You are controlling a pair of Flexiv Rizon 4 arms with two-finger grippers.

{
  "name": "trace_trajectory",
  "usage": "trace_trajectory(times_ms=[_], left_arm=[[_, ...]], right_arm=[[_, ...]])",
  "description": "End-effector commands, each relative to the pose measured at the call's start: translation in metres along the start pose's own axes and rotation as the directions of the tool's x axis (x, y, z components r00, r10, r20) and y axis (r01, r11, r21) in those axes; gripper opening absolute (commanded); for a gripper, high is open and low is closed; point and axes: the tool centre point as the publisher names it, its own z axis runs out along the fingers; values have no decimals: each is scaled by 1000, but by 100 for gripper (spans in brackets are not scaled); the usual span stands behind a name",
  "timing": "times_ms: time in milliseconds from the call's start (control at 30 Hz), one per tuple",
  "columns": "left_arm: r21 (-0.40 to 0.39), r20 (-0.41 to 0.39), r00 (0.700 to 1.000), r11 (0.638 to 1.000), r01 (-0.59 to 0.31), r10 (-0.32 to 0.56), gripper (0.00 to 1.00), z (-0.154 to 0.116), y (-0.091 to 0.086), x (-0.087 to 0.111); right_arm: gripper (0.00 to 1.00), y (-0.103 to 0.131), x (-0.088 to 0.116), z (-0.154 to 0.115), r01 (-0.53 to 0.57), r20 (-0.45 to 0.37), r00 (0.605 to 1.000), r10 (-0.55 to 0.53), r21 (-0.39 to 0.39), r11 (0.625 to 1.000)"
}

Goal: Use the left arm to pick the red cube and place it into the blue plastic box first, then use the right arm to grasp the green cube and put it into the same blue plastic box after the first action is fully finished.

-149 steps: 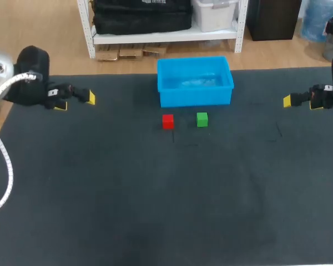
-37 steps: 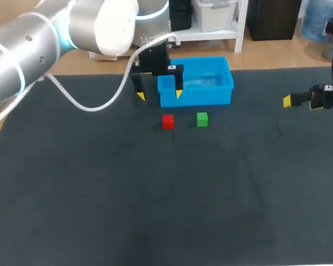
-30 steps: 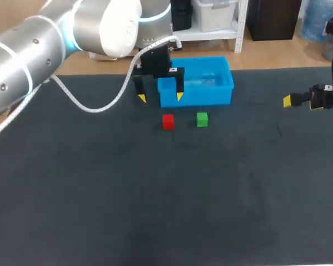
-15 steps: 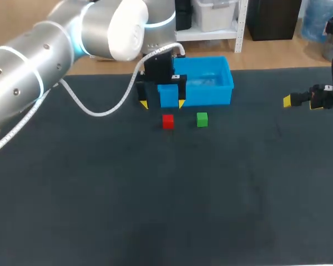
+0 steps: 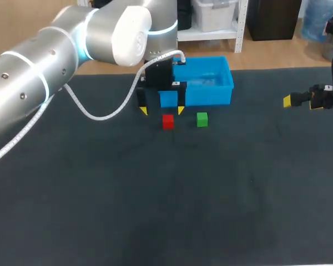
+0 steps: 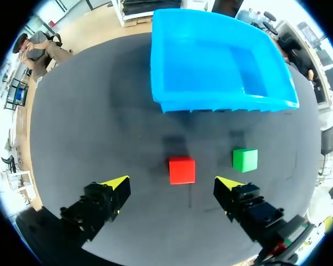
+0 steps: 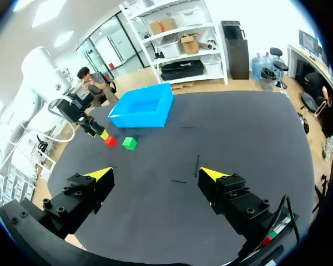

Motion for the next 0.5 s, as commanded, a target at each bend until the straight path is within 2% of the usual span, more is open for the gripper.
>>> trace_trajectory(times_ms=[33,300,500], left_arm=[[-13,-17,1000,1000,1,-1,100,3,-6,-6],[-26,-24,1000,1000,5,-6,100,11,-9,-5],[-33,-41,998,999,40,-42,100,19,-6,-3]], right_arm=[[100,0,0,0,0,-1,1000,0,0,1000],[100,0,0,0,0,-1,1000,0,0,1000],[100,0,0,0,0,-1,1000,0,0,1000]])
